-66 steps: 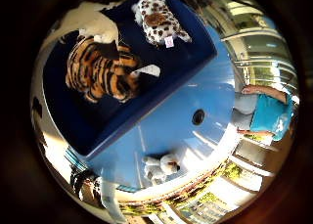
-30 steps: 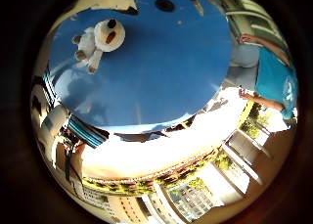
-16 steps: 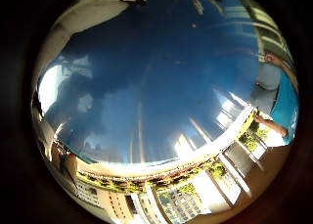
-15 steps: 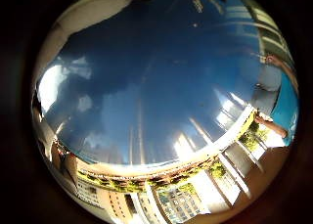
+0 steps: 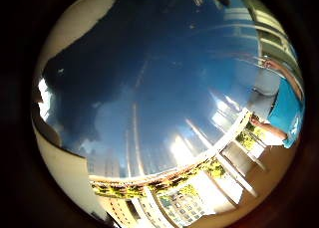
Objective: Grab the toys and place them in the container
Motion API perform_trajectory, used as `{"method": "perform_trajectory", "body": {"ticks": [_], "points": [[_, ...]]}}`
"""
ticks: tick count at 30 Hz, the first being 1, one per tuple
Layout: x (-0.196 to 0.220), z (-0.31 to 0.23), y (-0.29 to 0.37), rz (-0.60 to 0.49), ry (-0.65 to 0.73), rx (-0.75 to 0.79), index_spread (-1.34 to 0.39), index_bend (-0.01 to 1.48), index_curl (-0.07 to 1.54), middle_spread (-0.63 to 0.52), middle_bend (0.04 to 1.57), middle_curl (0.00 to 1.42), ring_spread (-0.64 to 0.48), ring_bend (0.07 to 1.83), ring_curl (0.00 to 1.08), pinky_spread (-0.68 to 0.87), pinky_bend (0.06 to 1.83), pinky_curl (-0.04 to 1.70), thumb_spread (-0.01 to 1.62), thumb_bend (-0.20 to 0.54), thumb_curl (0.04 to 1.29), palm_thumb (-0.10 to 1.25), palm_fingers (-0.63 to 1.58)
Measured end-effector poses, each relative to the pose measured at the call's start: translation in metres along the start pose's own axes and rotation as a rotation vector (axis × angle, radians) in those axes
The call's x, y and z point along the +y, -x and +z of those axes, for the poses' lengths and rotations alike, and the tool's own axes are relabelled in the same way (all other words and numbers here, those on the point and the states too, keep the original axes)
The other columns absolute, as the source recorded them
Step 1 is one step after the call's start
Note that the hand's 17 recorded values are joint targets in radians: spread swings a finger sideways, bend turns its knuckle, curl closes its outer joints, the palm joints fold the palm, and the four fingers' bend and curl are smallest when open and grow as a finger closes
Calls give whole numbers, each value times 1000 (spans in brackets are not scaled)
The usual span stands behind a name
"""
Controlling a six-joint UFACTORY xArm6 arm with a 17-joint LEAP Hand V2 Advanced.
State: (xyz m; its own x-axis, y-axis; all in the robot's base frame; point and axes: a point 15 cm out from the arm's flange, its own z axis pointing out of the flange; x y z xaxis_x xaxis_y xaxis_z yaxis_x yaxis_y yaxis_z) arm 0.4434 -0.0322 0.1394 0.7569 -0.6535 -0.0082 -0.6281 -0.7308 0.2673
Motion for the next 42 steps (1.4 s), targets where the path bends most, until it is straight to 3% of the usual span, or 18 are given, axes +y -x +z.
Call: {"method": "perform_trajectory", "body": {"ticks": [2,7,13,20,25,32,36,42], "points": [[0,-12,0,40,-48,-16,-552,266,235,-238,920,727,-5,1236,695,332,1113,438,1013,16,499,944,1118],[10,-36,30,96,-77,-128,-707,389,263,-263,1043,856,-68,1293,762,260,1410,592,1029,24,579,1015,1075],[48,-109,64,120,16,-232,-852,525,321,-276,1111,962,-106,1347,814,202,1512,687,1050,3,645,1030,987],[58,-238,96,173,-69,-226,-991,646,424,-284,1166,1060,-131,1420,856,160,1577,757,1070,-14,705,1005,889],[21,-289,145,181,-132,-238,-1057,683,515,-284,1204,1106,-139,1464,872,142,1610,793,1079,-13,741,991,834],[-66,-320,211,198,-263,-310,-1122,693,661,-280,1247,1142,-143,1512,882,127,1646,827,1086,-10,779,989,780],[-121,-316,228,230,-320,-315,-1152,682,756,-277,1269,1153,-144,1541,886,122,1664,841,1088,-11,797,991,753],[-213,-288,222,361,-412,-318,-1193,647,923,-270,1302,1162,-143,1579,885,115,1691,858,1086,-18,819,972,714]]}}
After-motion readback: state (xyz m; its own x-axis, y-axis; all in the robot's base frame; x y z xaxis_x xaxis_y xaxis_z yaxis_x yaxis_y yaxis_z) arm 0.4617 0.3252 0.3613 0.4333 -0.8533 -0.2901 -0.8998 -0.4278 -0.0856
